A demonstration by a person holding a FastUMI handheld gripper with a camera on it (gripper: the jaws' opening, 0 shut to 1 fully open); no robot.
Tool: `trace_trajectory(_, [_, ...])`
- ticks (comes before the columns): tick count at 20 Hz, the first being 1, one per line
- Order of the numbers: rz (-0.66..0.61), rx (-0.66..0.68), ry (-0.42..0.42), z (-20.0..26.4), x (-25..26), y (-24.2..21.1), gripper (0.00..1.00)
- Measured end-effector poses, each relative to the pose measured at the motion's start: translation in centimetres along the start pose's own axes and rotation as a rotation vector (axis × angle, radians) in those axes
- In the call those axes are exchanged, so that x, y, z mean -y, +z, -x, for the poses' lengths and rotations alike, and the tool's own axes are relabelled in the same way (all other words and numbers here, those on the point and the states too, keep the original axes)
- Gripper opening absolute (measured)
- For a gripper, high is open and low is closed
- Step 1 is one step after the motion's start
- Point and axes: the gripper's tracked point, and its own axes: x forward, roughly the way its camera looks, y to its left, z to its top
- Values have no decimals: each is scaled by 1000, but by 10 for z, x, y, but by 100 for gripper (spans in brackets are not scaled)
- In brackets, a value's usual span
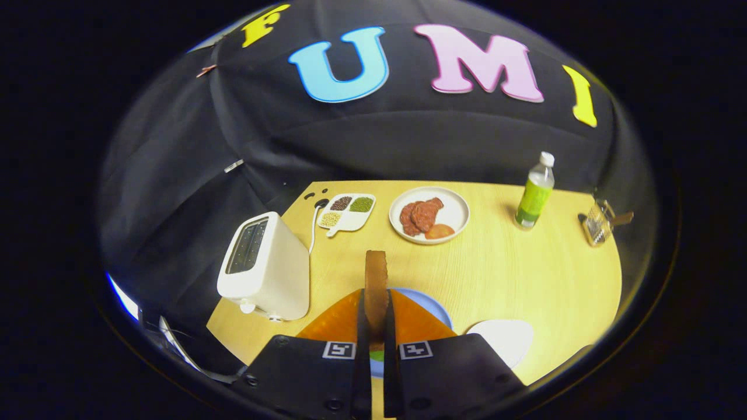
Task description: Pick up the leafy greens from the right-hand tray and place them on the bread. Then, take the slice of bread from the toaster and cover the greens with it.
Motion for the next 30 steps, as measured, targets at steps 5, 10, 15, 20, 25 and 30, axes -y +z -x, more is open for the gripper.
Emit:
trace_trajectory(5, [-99,29,-42,-21,10,-25,13])
trace_trajectory(10, [-299,33,7,-40,-3,-38,13])
trace_trajectory(15, [-393,6,-7,-57,18,-69,13])
trace_trajectory(20, [-378,-17,-63,-66,49,-87,13])
trace_trajectory(25, [-331,-69,-107,-70,66,-108,36])
trace_trajectory(30, [-279,-105,-144,-69,75,-119,60])
